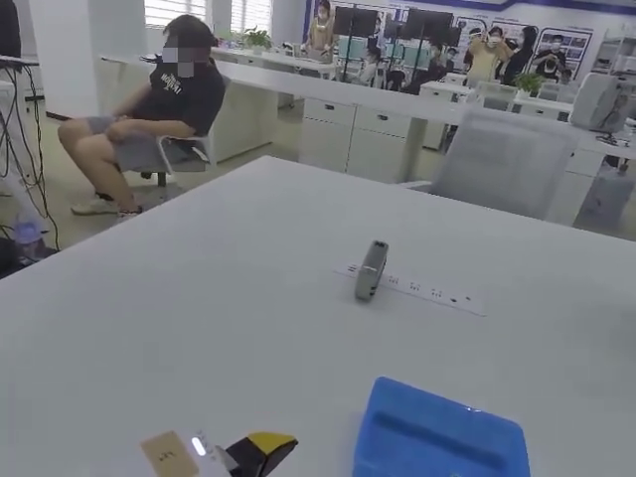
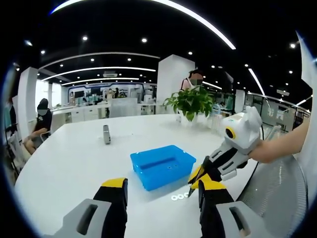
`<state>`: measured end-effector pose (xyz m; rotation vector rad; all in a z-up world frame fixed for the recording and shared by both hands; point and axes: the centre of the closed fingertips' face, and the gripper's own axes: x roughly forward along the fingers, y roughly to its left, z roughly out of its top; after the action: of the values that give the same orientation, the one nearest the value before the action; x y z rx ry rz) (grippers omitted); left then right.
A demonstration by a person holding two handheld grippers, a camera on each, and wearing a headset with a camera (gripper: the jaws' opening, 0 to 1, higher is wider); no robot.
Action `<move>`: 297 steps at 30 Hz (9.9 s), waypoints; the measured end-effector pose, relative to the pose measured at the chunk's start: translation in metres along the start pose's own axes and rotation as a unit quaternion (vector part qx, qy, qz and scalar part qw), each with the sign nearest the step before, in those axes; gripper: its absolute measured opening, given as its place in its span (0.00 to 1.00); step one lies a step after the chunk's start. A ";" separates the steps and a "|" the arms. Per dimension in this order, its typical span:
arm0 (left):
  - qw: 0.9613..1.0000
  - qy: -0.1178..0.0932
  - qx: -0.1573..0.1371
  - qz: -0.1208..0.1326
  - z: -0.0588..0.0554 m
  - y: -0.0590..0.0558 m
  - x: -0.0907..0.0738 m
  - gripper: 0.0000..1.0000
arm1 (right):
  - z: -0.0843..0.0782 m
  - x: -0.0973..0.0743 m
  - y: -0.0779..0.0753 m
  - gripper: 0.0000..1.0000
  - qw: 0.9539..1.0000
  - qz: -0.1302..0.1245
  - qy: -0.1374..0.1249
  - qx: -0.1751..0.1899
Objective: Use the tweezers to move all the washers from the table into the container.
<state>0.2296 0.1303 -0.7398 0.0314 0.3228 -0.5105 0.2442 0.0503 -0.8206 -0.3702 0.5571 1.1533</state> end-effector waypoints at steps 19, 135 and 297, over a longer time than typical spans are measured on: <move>1.000 0.000 0.000 0.001 0.000 0.000 -0.001 0.55 | 0.003 -0.004 -0.009 0.03 0.999 0.001 -0.015 0.038; 1.000 -0.005 -0.012 -0.009 0.001 -0.003 0.000 0.56 | 0.081 -0.007 -0.075 0.03 0.994 -0.027 -0.088 0.059; 1.000 0.019 -0.002 -0.020 -0.008 -0.006 0.002 0.54 | 0.036 0.031 -0.020 0.04 0.987 0.067 -0.058 0.133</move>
<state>0.2261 0.1250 -0.7482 0.0312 0.3630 -0.5499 0.2802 0.0862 -0.8099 -0.0355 0.6313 1.2031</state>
